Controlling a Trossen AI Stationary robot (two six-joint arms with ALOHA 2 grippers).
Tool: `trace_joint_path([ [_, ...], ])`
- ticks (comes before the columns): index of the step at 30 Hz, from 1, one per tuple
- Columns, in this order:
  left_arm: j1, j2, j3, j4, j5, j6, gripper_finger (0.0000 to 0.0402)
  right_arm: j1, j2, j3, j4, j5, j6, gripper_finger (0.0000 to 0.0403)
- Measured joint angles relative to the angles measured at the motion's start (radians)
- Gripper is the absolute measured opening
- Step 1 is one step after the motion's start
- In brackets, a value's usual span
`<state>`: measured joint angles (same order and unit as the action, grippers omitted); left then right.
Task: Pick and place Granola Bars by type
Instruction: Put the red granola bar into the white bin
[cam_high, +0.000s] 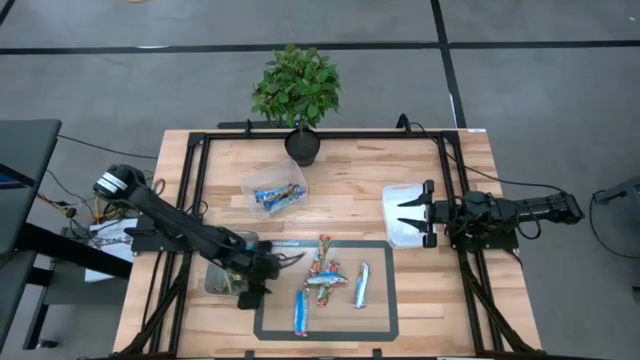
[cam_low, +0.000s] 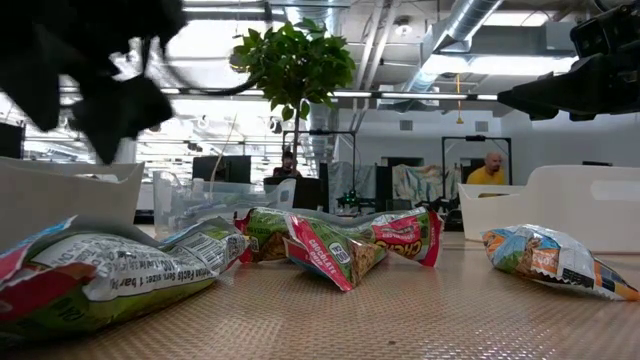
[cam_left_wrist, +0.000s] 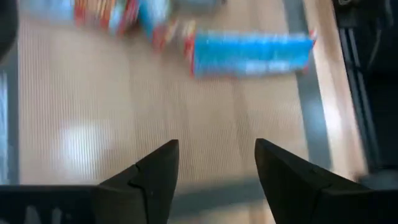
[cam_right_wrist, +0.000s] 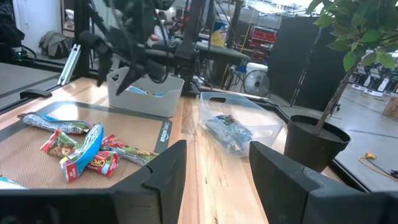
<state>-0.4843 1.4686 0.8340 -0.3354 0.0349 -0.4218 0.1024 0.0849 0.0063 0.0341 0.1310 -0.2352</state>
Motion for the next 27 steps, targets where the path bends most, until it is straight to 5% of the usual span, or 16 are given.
trace_joint_path([
  [10, 0.007, 0.282, 0.273, 0.009, -0.304, 0.395, 0.0203, 0.000, 0.000, 0.000, 0.000, 0.000, 0.000, 0.0171],
  [19, 0.041, 0.472, 0.441, 0.004, -0.313, 0.438, 0.0203, 0.000, 0.000, 0.000, 0.000, 0.000, 0.000, 0.0171],
  [27, 0.052, 0.531, 0.472, 0.000, -0.313, 0.438, 0.0203, 0.000, 0.000, 0.000, 0.000, 0.000, 0.000, 0.0171],
])
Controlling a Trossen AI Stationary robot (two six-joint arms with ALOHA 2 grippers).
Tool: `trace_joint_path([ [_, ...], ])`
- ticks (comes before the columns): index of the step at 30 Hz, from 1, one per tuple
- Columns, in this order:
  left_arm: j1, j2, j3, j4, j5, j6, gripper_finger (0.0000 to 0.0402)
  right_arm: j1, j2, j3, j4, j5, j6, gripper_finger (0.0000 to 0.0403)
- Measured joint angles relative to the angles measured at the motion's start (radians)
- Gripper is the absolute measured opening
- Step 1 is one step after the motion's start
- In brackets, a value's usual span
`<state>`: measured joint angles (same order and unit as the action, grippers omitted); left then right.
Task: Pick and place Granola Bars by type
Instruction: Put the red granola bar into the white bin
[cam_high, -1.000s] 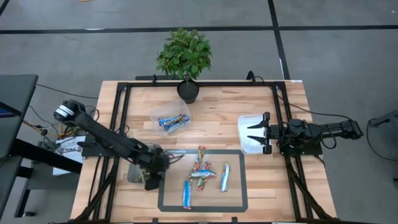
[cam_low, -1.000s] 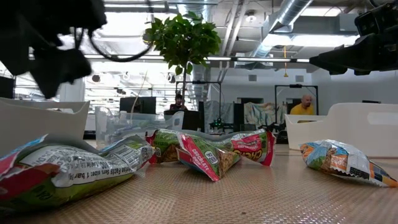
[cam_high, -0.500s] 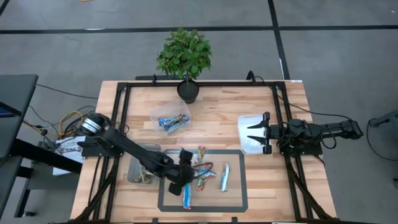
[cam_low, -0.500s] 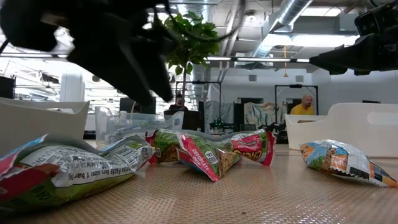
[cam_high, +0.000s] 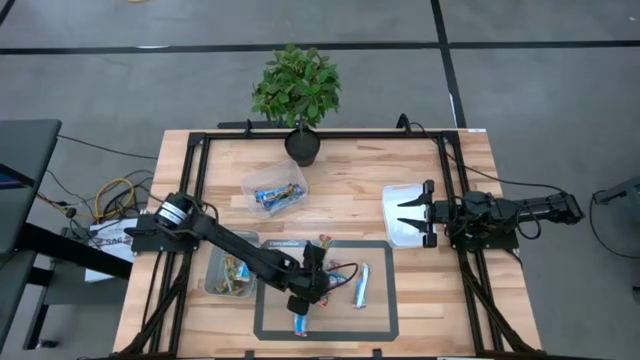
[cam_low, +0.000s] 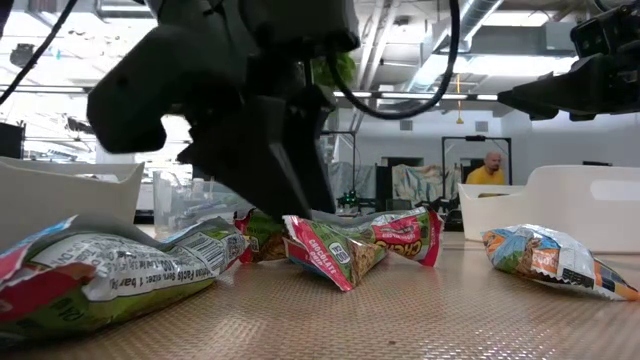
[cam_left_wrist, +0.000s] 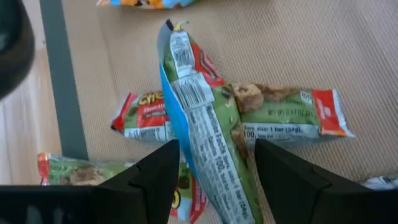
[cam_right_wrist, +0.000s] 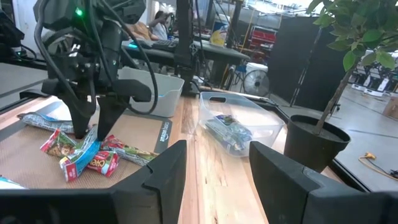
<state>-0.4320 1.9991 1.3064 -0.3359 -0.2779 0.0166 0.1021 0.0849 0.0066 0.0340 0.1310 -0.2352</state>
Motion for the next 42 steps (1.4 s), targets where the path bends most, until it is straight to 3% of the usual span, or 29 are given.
trace_joint_path([
  [14, 0.005, 0.049, 0.002, 0.014, -0.027, -0.063, 0.0199, 0.000, 0.000, 0.000, 0.000, 0.000, 0.000, 0.0171],
  [18, 0.005, 0.049, 0.002, 0.046, -0.023, -0.062, 0.0164, 0.000, 0.000, 0.000, 0.000, 0.000, 0.000, 0.0171],
  [24, 0.005, 0.049, 0.001, 0.121, -0.022, 0.012, 0.0081, 0.000, 0.000, 0.000, 0.000, 0.000, 0.000, 0.0171],
  [29, 0.005, 0.046, 0.001, 0.246, -0.067, 0.134, 0.0037, 0.000, 0.000, 0.000, 0.000, 0.000, 0.000, 0.0171],
  [36, 0.045, 0.028, 0.001, 0.433, -0.260, 0.438, 0.0049, 0.000, 0.000, 0.000, 0.000, 0.000, 0.000, 0.0171],
  [42, 0.148, 0.028, 0.001, 0.546, -0.168, 0.680, 0.0037, 0.000, 0.000, 0.000, 0.000, 0.000, 0.000, 0.0171],
])
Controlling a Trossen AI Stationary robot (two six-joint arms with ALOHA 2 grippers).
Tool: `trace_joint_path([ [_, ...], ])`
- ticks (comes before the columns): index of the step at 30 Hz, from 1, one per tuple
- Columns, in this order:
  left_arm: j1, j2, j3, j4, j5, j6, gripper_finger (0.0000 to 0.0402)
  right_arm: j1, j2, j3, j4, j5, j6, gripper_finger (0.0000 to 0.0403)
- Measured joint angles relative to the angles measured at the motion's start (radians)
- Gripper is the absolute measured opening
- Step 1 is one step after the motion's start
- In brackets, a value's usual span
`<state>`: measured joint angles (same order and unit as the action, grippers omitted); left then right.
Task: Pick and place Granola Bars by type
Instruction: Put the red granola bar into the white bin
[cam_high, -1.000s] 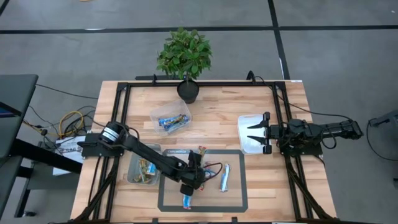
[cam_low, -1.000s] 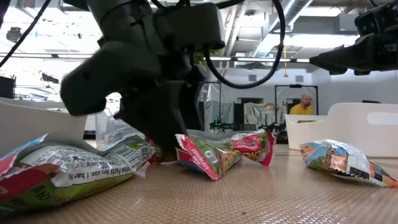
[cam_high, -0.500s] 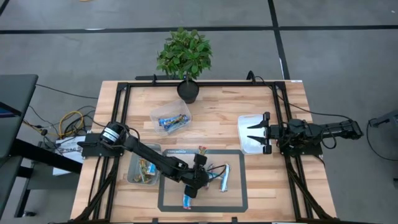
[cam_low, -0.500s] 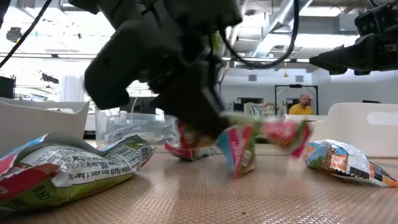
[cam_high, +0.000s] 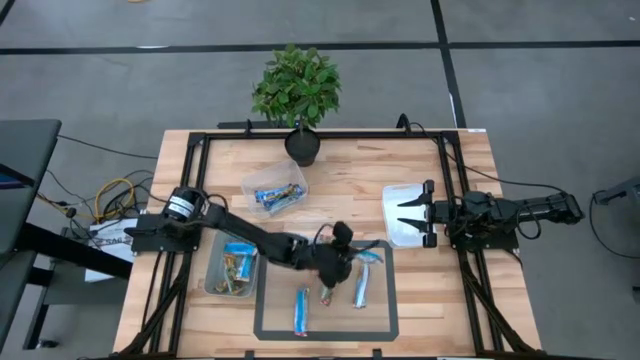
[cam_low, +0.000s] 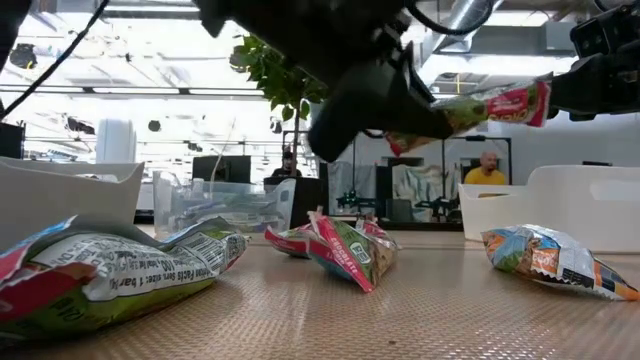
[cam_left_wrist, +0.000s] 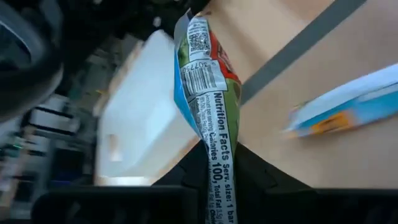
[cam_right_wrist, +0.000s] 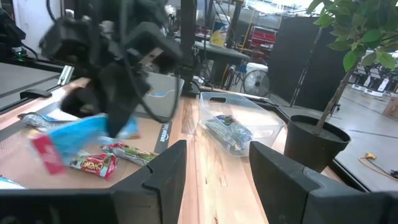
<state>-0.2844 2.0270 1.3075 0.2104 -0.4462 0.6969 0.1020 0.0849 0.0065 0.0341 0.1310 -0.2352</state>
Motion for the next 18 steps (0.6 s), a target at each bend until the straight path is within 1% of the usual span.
trace_joint_path([
  [3, 0.050, 0.000, 0.001, 0.031, 0.000, 0.147, 0.0029, 0.000, 0.000, 0.000, 0.000, 0.000, 0.000, 0.0171],
  [6, 0.100, 0.002, 0.010, 0.049, 0.048, 0.286, 0.0029, 0.000, 0.000, 0.000, 0.000, 0.000, 0.000, 0.0171],
  [8, 0.129, 0.021, 0.042, 0.051, 0.074, 0.353, 0.0035, 0.000, 0.000, 0.000, 0.000, 0.000, 0.000, 0.0171],
  [12, 0.168, 0.087, 0.156, 0.020, 0.084, 0.429, 0.0040, 0.000, 0.000, 0.000, 0.000, 0.000, 0.000, 0.0171],
  [18, 0.222, 0.172, 0.329, -0.151, 0.108, 0.482, 0.0030, 0.000, 0.000, 0.000, 0.000, 0.000, 0.000, 0.0171],
])
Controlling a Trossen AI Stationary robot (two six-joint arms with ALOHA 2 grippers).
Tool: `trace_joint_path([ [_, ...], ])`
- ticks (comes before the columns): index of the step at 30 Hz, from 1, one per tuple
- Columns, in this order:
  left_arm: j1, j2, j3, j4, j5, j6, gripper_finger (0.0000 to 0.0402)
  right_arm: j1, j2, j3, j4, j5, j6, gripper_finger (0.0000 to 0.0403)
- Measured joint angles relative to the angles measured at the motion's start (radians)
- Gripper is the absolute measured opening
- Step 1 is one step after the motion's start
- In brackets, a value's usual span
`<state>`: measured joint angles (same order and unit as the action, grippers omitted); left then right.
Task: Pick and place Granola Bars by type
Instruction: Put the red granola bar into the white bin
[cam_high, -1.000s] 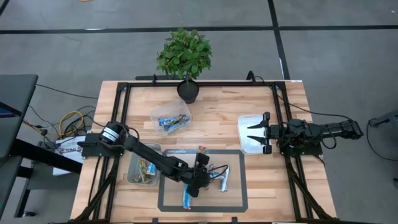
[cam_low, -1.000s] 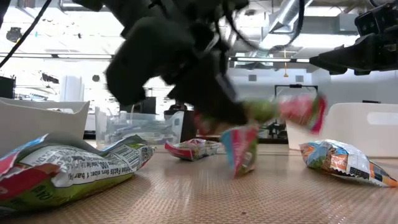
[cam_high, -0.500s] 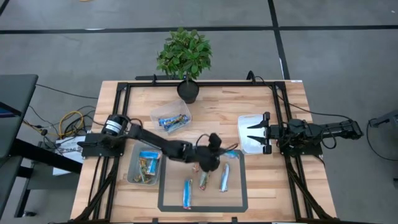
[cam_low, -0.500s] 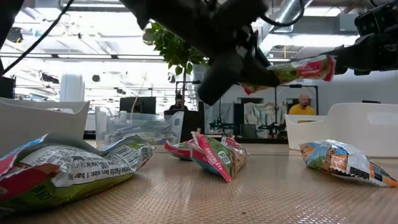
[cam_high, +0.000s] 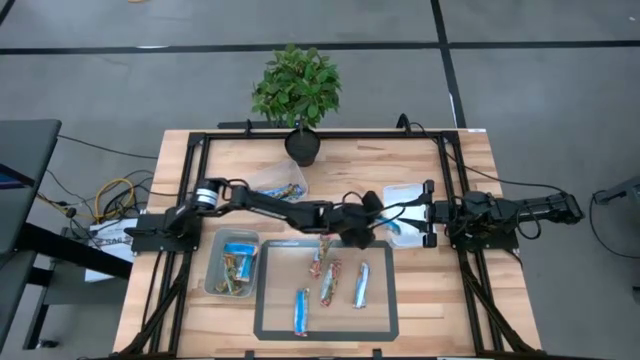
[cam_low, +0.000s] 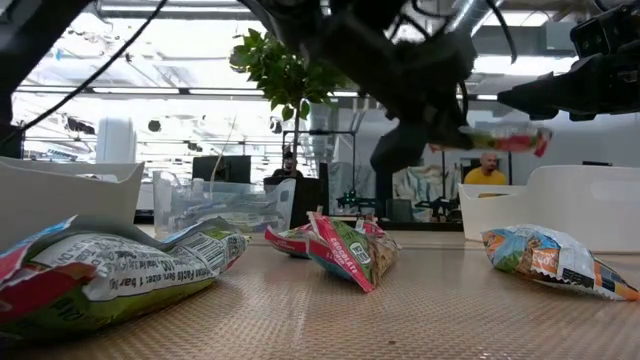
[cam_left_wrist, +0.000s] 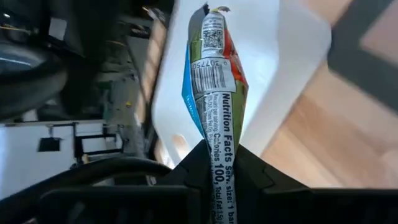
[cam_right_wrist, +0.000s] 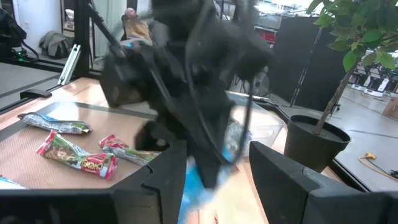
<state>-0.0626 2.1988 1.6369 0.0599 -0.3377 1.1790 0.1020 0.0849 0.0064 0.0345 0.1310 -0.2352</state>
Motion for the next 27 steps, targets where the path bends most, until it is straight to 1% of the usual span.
trace_joint_path([
  [3, 0.026, 0.042, 0.054, -0.036, 0.000, 0.062, 0.0030, 0.000, 0.000, 0.000, 0.000, 0.000, 0.000, 0.0171],
  [8, 0.054, 0.110, 0.133, -0.044, -0.026, 0.161, 0.0036, 0.000, 0.000, 0.000, 0.000, 0.000, 0.000, 0.0171],
  [11, 0.061, 0.158, 0.202, -0.051, -0.049, 0.159, 0.0037, 0.000, 0.000, 0.000, 0.000, 0.000, 0.000, 0.0171],
  [15, 0.066, 0.198, 0.290, -0.098, -0.082, 0.114, 0.0037, 0.000, 0.000, 0.000, 0.000, 0.000, 0.000, 0.0171],
  [19, 0.068, 0.210, 0.325, -0.148, -0.055, 0.099, 0.0044, 0.000, 0.000, 0.000, 0.000, 0.000, 0.000, 0.0171],
  [22, 0.068, 0.210, 0.327, -0.160, -0.003, 0.077, 0.0068, 0.000, 0.000, 0.000, 0.000, 0.000, 0.000, 0.0171],
  [27, 0.067, 0.210, 0.327, -0.159, 0.062, 0.073, 0.0134, 0.000, 0.000, 0.000, -0.001, 0.000, 0.000, 0.0171],
])
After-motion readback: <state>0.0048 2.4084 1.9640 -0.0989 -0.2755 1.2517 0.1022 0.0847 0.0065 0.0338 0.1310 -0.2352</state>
